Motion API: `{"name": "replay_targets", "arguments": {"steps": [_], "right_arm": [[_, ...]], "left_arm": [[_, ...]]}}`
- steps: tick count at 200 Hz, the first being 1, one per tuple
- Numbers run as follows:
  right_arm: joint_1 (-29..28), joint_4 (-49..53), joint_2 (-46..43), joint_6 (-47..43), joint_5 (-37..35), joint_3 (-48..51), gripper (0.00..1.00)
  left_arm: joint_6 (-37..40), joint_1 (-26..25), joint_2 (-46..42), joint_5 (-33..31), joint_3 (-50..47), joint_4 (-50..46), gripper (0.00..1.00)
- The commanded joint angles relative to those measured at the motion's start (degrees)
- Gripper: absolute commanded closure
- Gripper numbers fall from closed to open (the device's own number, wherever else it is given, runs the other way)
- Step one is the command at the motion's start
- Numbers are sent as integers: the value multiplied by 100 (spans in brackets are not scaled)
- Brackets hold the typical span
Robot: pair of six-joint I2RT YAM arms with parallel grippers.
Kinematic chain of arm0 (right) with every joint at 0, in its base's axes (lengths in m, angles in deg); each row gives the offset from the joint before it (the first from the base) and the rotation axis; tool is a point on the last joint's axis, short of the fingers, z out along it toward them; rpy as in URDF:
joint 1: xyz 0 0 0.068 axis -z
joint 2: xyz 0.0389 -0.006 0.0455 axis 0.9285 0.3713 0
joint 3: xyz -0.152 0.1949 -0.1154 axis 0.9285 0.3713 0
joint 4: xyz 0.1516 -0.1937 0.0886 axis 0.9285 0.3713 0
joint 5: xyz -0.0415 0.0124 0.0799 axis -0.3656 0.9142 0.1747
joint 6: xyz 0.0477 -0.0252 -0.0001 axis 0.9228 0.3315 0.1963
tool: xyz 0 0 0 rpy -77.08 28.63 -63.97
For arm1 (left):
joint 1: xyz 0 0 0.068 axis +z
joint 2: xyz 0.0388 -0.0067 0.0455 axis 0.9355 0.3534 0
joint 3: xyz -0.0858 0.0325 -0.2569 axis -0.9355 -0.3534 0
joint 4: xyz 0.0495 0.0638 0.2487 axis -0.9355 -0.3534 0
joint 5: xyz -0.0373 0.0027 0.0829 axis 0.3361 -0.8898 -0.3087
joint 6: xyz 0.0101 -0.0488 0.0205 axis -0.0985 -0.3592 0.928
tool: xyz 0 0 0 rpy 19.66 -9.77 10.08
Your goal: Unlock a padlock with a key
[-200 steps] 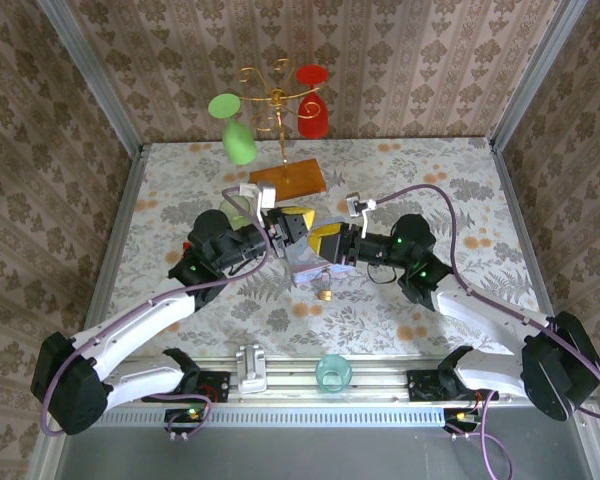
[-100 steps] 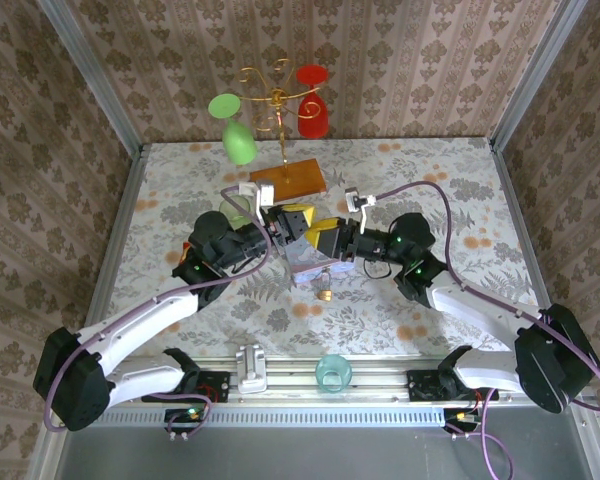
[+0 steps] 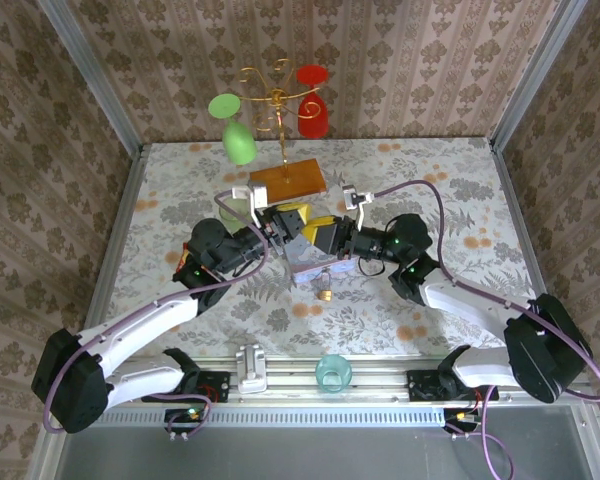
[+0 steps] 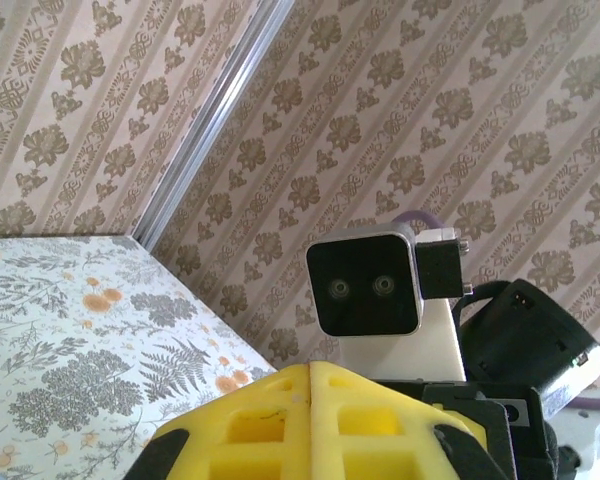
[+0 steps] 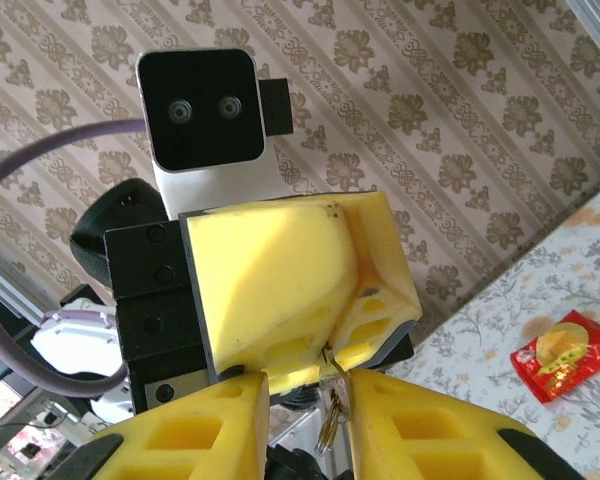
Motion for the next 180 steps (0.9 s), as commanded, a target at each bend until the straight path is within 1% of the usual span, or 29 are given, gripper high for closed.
{"name": "replay_targets", "arguments": {"steps": [1, 48, 69, 86, 90, 140, 156, 180], "right_arm": [[-48, -1073, 187, 460, -169, 93, 74], [-39, -1509, 412, 690, -289, 62, 78], [-48, -1669, 451, 757, -400, 81, 83], [-48, -1669, 452, 796, -337, 18, 86], [-58, -1670, 612, 809, -328, 1, 87], [-166, -1705, 769, 900, -287, -80, 79], [-206, -1712, 786, 908, -305, -83, 80], [-215, -1755, 766, 866, -470, -9, 84]], "left_arm": [[-215, -33, 39, -139, -66, 514, 100], [-285, -28, 12, -226, -123, 660, 100], [-280, -36, 27, -210, -127, 685, 100], [-331, -35, 50, -252, -174, 768, 100], [-339, -37, 54, -266, -191, 804, 100], [-374, -45, 105, -372, -243, 824, 100], [-395, -44, 107, -473, -281, 868, 100], [-409, -44, 115, -514, -311, 950, 100]]}}
